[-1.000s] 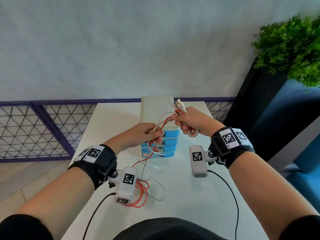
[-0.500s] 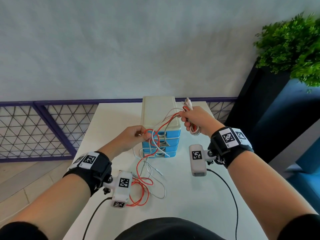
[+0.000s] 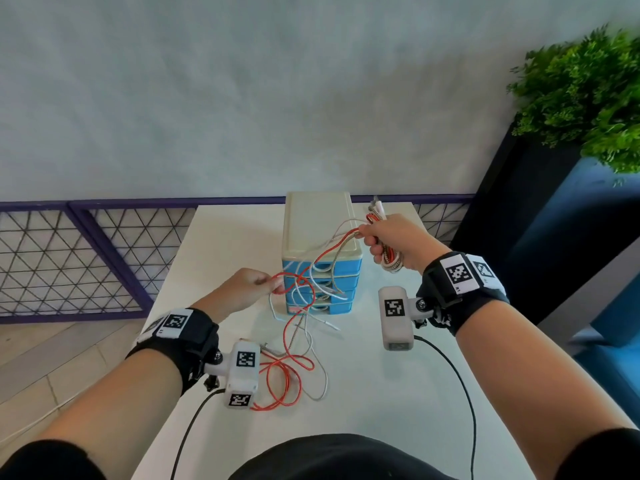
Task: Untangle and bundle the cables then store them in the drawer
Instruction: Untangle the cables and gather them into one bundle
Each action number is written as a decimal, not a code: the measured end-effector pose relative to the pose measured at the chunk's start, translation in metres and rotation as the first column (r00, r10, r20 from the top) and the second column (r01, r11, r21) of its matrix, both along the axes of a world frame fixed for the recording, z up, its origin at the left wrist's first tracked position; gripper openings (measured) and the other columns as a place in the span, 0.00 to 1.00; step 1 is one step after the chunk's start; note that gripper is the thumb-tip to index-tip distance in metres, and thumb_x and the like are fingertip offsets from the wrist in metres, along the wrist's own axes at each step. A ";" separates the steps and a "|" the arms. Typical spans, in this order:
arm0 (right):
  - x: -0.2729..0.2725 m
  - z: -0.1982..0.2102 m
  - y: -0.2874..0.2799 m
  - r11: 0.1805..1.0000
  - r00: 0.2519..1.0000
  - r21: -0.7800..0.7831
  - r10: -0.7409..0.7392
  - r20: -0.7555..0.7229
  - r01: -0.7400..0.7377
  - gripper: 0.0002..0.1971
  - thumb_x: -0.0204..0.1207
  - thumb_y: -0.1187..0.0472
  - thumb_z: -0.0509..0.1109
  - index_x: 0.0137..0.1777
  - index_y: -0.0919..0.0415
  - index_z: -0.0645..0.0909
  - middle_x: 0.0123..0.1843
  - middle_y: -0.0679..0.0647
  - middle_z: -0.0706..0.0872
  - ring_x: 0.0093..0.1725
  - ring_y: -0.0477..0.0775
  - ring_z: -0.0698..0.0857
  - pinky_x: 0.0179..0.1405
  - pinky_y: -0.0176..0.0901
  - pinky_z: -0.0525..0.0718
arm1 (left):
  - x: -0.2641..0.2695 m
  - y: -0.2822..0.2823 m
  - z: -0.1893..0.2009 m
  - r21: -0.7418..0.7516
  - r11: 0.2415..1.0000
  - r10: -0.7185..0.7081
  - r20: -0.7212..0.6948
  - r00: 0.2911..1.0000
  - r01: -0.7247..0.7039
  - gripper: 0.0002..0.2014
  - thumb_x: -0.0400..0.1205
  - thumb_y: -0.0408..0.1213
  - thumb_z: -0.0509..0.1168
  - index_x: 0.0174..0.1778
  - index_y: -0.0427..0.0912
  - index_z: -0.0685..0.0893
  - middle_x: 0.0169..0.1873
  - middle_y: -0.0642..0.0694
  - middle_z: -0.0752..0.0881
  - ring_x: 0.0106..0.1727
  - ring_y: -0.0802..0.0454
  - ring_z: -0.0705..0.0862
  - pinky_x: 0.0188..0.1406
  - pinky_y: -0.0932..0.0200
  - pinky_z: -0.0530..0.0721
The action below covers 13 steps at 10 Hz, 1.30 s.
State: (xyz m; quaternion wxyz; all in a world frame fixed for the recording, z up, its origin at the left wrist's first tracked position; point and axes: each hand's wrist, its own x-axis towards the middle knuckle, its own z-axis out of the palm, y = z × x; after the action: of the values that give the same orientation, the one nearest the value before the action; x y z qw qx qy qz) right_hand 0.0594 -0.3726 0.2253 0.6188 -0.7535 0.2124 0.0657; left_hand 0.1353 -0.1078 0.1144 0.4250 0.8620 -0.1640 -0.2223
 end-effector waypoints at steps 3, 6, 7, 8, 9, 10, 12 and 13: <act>-0.001 0.010 0.018 0.977 0.991 0.163 0.130 0.043 -0.135 0.08 0.84 0.63 0.63 0.47 0.67 0.81 0.25 0.49 0.74 0.18 0.43 0.71 0.17 0.34 0.74 | -0.006 -0.018 0.009 0.187 0.978 -0.121 0.134 0.984 0.095 0.16 0.84 0.36 0.60 0.33 0.37 0.85 0.24 0.44 0.83 0.26 0.49 0.79 0.35 0.61 0.78; -0.001 0.013 0.016 0.976 0.996 0.198 0.084 0.038 -0.090 0.09 0.84 0.62 0.63 0.47 0.66 0.80 0.24 0.49 0.73 0.17 0.42 0.70 0.16 0.34 0.74 | 0.010 -0.016 -0.007 0.277 0.958 -0.119 0.170 0.978 0.068 0.15 0.70 0.46 0.78 0.48 0.42 0.90 0.45 0.45 0.85 0.43 0.50 0.80 0.42 0.62 0.73; -0.002 0.014 0.013 0.974 0.997 0.214 0.066 0.037 -0.073 0.09 0.85 0.62 0.62 0.47 0.66 0.80 0.24 0.49 0.72 0.17 0.42 0.70 0.16 0.33 0.73 | 0.005 -0.014 -0.005 -0.012 0.991 0.126 0.336 0.933 -0.130 0.20 0.67 0.42 0.80 0.46 0.42 0.79 0.40 0.47 0.76 0.34 0.53 0.73 0.34 0.61 0.71; 0.000 0.014 0.014 0.970 0.998 0.237 0.051 0.037 -0.059 0.10 0.85 0.63 0.61 0.46 0.66 0.79 0.23 0.48 0.71 0.16 0.42 0.69 0.16 0.32 0.72 | -0.005 -0.016 -0.004 -0.173 0.977 0.178 0.347 0.921 -0.124 0.11 0.76 0.39 0.73 0.40 0.46 0.74 0.34 0.50 0.76 0.33 0.53 0.74 0.36 0.59 0.74; 0.003 0.014 0.018 0.964 0.998 0.263 0.044 0.035 -0.051 0.10 0.86 0.63 0.60 0.45 0.66 0.79 0.20 0.47 0.71 0.16 0.41 0.69 0.16 0.32 0.71 | -0.017 -0.019 -0.003 -0.170 0.985 0.062 0.251 0.966 -0.019 0.08 0.80 0.45 0.67 0.36 0.48 0.81 0.30 0.51 0.82 0.32 0.55 0.79 0.38 0.54 0.77; 0.005 0.014 0.024 0.954 0.998 0.293 0.047 0.036 -0.056 0.10 0.86 0.62 0.60 0.46 0.66 0.79 0.20 0.46 0.72 0.16 0.41 0.70 0.16 0.32 0.71 | -0.029 -0.029 -0.003 -0.107 0.989 -0.073 0.215 0.974 0.098 0.04 0.79 0.45 0.69 0.39 0.54 0.86 0.34 0.55 0.85 0.33 0.66 0.80 0.40 0.66 0.78; 0.006 0.016 0.025 0.957 0.997 0.289 -0.024 0.076 0.001 0.10 0.86 0.62 0.60 0.45 0.65 0.79 0.19 0.46 0.72 0.16 0.42 0.71 0.16 0.32 0.73 | -0.028 -0.034 -0.013 -0.004 0.978 -0.210 0.033 0.977 0.210 0.09 0.80 0.37 0.69 0.35 0.40 0.90 0.32 0.49 0.91 0.36 0.59 0.88 0.50 0.60 0.84; 0.004 0.022 0.019 0.963 0.988 0.258 -0.107 0.111 0.075 0.10 0.85 0.63 0.61 0.45 0.66 0.79 0.22 0.48 0.73 0.16 0.42 0.71 0.16 0.32 0.74 | -0.030 -0.022 -0.022 0.188 0.945 -0.272 0.007 0.962 0.266 0.08 0.78 0.38 0.71 0.33 0.44 0.90 0.24 0.57 0.88 0.30 0.68 0.86 0.38 0.72 0.79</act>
State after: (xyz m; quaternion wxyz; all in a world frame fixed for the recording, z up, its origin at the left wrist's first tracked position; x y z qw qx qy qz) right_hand 0.0637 -0.3538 0.2471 0.7243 -0.6603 0.1978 0.0167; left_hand 0.1051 -0.1299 0.0927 0.3059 0.8709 -0.2657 -0.2783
